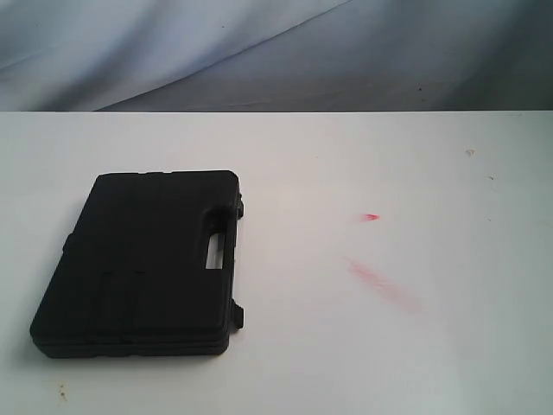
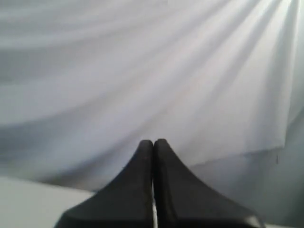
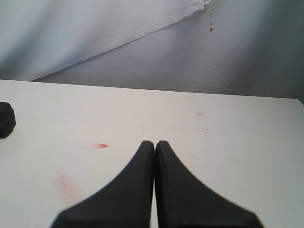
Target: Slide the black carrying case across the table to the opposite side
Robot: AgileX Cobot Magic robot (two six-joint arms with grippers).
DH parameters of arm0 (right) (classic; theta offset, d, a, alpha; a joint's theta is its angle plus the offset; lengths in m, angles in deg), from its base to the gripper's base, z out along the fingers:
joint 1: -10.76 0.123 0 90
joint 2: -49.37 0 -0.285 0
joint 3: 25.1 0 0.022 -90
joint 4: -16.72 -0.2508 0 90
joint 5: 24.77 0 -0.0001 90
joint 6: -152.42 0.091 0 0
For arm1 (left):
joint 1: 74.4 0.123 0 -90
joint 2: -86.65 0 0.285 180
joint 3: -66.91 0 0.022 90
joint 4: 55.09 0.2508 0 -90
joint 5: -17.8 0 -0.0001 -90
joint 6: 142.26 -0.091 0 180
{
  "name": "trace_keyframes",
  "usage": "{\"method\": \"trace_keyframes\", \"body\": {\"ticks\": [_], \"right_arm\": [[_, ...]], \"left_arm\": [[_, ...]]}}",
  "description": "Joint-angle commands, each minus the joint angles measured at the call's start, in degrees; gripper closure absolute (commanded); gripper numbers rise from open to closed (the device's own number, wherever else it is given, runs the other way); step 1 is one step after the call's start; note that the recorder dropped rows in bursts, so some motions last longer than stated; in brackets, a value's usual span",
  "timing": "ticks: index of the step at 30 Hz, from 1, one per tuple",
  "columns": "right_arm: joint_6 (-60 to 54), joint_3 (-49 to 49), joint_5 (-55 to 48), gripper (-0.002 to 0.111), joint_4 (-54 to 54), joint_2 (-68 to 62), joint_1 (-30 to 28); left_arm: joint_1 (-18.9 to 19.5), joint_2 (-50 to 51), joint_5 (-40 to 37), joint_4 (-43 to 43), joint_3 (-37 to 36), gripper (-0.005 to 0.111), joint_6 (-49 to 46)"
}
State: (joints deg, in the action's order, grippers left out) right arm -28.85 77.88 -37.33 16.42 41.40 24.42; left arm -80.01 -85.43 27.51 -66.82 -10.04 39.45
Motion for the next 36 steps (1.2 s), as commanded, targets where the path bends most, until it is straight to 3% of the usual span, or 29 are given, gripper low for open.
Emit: {"method": "trace_keyframes", "body": {"ticks": [1, 3, 8, 13, 18, 27, 36], "right_arm": [[0.03, -0.2, -0.16, 0.108, -0.39, 0.18, -0.43], [0.03, -0.2, -0.16, 0.108, -0.39, 0.18, -0.43], [0.03, -0.2, -0.16, 0.108, -0.39, 0.18, -0.43], [0.03, -0.2, -0.16, 0.108, -0.39, 0.18, -0.43], [0.03, -0.2, -0.16, 0.108, -0.39, 0.18, -0.43], [0.03, -0.2, -0.16, 0.108, -0.39, 0.18, -0.43], [0.03, -0.2, -0.16, 0.108, -0.39, 0.18, -0.43]], "left_arm": [[-0.38, -0.13, 15.91, 6.52, -0.27, 0.107, 0.98], [-0.38, -0.13, 15.09, 9.16, -0.02, 0.107, 2.36], [-0.38, -0.13, -2.2, 9.62, 9.47, 0.107, 2.12], [-0.38, -0.13, -14.97, 17.89, 19.39, 0.107, 2.12], [-0.38, 1.36, -33.14, 23.74, 26.87, 0.107, 2.03], [-0.38, 13.35, -51.34, 21.41, 34.89, 0.107, 1.88], [-0.38, 28.89, -70.42, 19.04, 49.3, 0.107, 2.27]]}}
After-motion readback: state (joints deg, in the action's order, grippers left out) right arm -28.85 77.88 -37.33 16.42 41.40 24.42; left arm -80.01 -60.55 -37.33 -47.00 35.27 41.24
